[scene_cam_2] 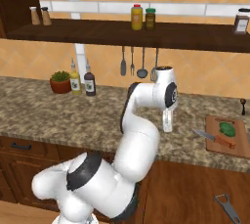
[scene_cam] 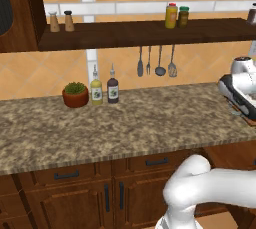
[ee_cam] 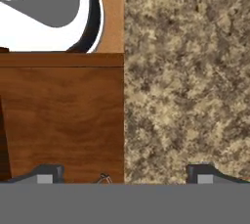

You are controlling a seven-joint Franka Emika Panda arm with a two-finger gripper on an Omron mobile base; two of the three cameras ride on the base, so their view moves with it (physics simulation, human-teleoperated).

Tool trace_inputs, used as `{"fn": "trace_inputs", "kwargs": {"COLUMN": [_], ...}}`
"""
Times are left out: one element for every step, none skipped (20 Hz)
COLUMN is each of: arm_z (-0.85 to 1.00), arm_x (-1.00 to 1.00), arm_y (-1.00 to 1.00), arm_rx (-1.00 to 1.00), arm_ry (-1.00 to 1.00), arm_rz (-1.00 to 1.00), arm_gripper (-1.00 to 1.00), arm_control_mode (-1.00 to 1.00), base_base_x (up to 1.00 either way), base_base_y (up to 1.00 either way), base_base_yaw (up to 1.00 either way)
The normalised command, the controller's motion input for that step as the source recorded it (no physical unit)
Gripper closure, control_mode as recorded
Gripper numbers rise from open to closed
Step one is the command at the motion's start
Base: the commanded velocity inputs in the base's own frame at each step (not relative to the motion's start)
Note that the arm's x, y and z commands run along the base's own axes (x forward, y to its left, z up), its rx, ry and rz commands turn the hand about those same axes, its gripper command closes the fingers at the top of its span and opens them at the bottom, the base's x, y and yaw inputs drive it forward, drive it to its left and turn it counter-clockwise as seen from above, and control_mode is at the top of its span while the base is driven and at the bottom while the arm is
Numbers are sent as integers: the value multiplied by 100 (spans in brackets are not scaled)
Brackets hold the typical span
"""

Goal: Place the appropriate cutting tool for cutting the broccoli skin on the cutting board.

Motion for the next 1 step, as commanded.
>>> {"fn": "trace_inputs", "kwargs": {"arm_z": [22], "arm_x": [-51], "arm_y": [100], "arm_rx": [-14], "arm_ry": [0], "arm_rz": [16], "arm_gripper": [-100], "arm_control_mode": [-100], "base_base_x": [0], "base_base_y": [0], "base_base_yaw": [0]}}
